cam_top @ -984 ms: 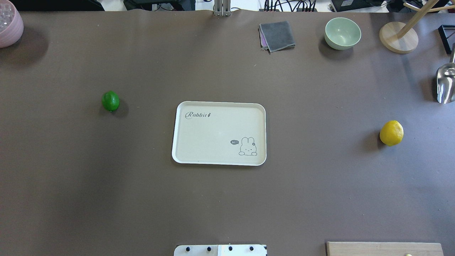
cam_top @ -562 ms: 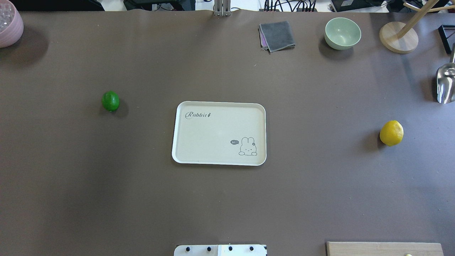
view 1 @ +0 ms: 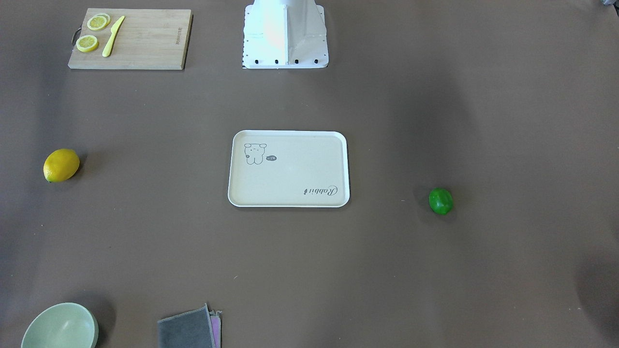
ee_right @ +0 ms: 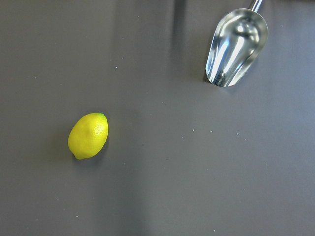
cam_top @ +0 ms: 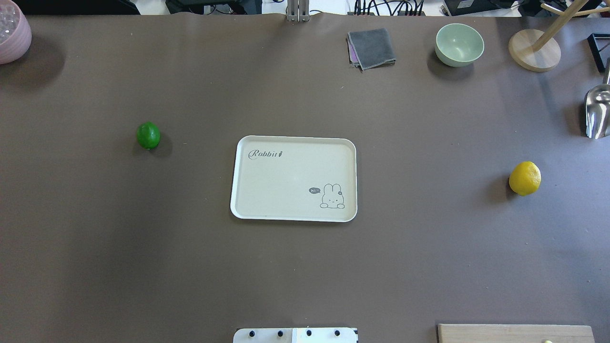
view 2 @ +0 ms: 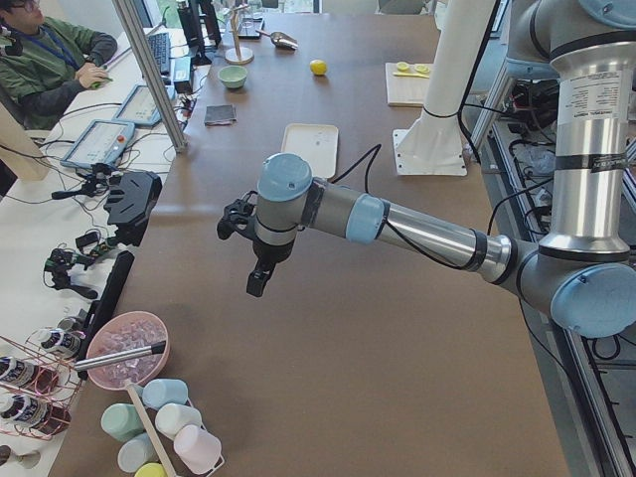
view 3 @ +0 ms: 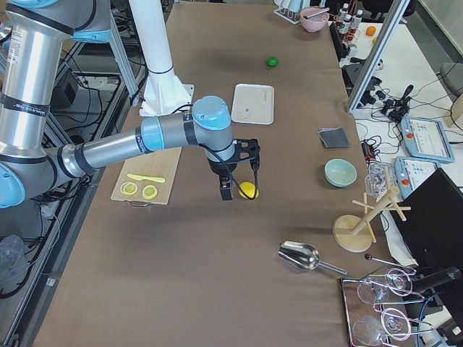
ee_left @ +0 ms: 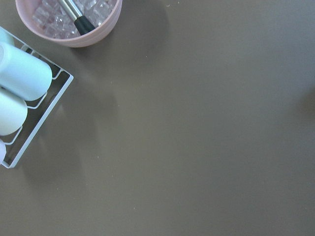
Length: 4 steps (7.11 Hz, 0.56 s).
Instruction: Place all lemons on tray
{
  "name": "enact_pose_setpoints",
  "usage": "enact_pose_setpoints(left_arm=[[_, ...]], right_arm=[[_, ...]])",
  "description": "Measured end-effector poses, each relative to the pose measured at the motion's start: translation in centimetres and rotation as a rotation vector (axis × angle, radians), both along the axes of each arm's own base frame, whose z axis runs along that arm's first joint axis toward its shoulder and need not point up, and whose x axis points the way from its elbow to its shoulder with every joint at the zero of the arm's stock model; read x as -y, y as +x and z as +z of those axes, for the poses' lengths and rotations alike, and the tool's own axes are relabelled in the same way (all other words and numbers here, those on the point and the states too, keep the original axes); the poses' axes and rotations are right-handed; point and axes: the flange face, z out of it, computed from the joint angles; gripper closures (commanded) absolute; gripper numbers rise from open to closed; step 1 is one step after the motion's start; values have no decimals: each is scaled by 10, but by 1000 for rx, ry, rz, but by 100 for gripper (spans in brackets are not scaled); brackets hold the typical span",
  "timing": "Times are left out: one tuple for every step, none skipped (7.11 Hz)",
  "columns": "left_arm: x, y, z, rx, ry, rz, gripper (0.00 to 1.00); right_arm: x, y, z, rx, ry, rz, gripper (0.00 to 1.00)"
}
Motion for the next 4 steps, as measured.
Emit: enact_pose_setpoints(left_arm=[[12, 0, -5, 1, 59, -2, 1], [28, 0, -6, -14, 87, -5, 1], [35, 3, -5, -58, 87, -5, 1], [37, 6, -9, -109, 93, -12, 1]], right_arm=[[0, 0, 0, -1, 1, 0, 0], [0, 0, 0, -1, 2, -1, 0], [1, 0, 0, -1, 3, -1, 0], [1, 0, -1, -2, 5, -1, 0]])
